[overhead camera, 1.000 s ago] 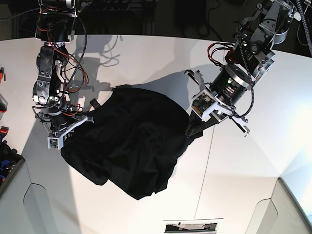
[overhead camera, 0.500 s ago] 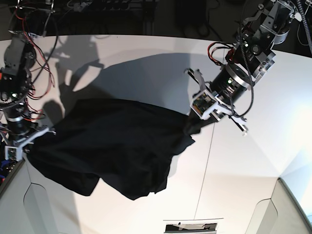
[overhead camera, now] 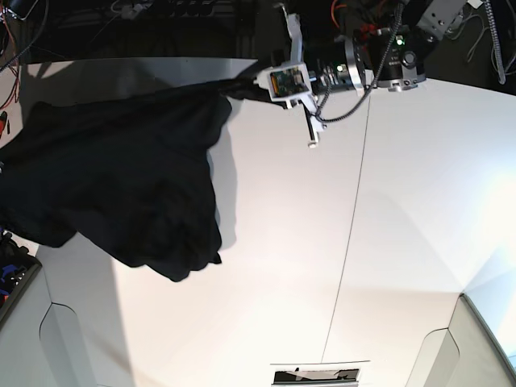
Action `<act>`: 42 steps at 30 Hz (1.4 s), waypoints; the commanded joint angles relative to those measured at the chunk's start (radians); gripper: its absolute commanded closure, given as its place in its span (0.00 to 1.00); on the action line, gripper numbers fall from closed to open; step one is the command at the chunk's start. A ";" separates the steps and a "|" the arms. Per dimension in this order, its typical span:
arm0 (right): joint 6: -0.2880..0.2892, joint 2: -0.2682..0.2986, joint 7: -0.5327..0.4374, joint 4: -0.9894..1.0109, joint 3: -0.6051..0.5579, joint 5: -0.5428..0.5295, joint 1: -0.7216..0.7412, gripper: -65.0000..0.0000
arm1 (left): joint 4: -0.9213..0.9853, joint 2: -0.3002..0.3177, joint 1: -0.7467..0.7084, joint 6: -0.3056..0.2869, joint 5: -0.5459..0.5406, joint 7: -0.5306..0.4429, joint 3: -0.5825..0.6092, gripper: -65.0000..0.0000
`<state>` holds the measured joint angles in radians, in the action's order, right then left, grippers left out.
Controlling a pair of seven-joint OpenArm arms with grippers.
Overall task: Layout the t-shirt on the table in an organized manner, then fold the t-shirt properly
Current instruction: 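Raise the shirt higher and shake it out between both grippers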
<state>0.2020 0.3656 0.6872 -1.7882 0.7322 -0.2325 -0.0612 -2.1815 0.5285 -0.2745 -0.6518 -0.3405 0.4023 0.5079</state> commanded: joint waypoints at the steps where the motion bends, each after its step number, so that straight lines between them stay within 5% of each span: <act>1: -0.003 0.021 -0.031 -0.011 0.006 -0.019 0.014 1.00 | -0.016 0.003 0.006 -0.004 0.001 -0.016 0.005 1.00; 7: -0.002 0.019 -0.020 0.028 -0.002 -0.072 0.014 1.00 | -0.016 0.004 0.006 -0.003 0.047 -0.016 0.015 0.49; 13: 0.017 0.019 -0.025 0.028 -0.001 -0.116 0.020 0.88 | -0.016 0.003 0.010 -0.002 0.045 -0.017 0.015 0.48; 26: 0.023 0.016 -0.036 0.028 -0.002 -0.216 0.031 0.51 | 0.049 -0.016 0.180 0.162 0.078 -0.024 0.014 0.48; 33: 0.023 -0.028 -0.037 0.031 -0.037 -0.210 0.131 0.49 | 0.361 -0.153 0.312 0.169 0.063 -0.039 0.014 0.48; 42: 0.006 -0.042 -0.139 0.257 -0.378 -0.062 0.254 0.49 | 0.692 -0.326 0.475 0.169 0.061 -0.067 0.014 0.48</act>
<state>0.2104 0.3050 0.5766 -1.5097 0.3447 -0.2924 0.1711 -1.4704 0.2039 0.1818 -0.4850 -0.2707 0.3592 0.5282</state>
